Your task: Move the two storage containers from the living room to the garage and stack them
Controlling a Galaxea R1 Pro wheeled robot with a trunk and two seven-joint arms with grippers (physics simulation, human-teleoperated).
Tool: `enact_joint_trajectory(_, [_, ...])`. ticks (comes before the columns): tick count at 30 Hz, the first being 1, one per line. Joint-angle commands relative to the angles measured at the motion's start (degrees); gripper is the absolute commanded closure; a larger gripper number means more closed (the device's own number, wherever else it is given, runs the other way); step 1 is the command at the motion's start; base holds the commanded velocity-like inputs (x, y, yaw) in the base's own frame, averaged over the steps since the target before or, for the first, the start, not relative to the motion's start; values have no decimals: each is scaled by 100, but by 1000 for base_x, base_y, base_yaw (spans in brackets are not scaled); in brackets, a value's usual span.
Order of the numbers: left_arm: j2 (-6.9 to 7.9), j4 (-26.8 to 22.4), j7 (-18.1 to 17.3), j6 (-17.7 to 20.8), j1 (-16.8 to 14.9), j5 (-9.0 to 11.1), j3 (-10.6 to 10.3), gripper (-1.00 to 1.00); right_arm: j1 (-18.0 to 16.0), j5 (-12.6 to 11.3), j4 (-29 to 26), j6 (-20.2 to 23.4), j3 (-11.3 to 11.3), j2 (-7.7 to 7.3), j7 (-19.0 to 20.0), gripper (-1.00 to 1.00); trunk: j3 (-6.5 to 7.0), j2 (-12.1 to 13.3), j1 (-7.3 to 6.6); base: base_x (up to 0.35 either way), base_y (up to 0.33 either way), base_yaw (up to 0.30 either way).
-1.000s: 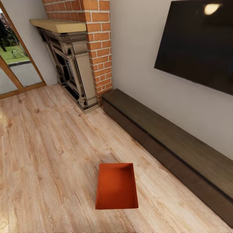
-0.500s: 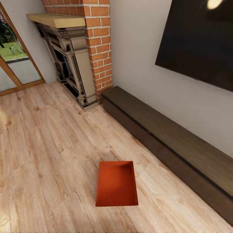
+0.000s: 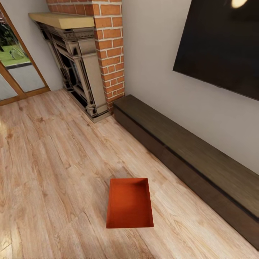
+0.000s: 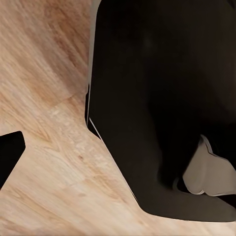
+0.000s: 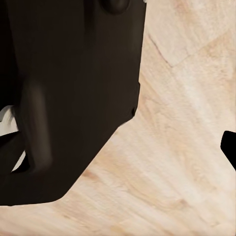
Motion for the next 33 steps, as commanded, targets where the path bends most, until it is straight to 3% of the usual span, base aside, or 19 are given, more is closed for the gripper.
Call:
enact_joint_trajectory(1, [1, 6, -24, -13, -3, 52, 4, -100, -4, -32, 17, -25, 47, 0, -3, -100, -13, -6, 1, 0, 0, 0])
enact_joint_trajectory(33, [1, 6, -21, -13, -3, 52, 1, -100, -4, -18, 17, -25, 50, -7, -3, -100, -299, -6, 1, 0, 0, 0])
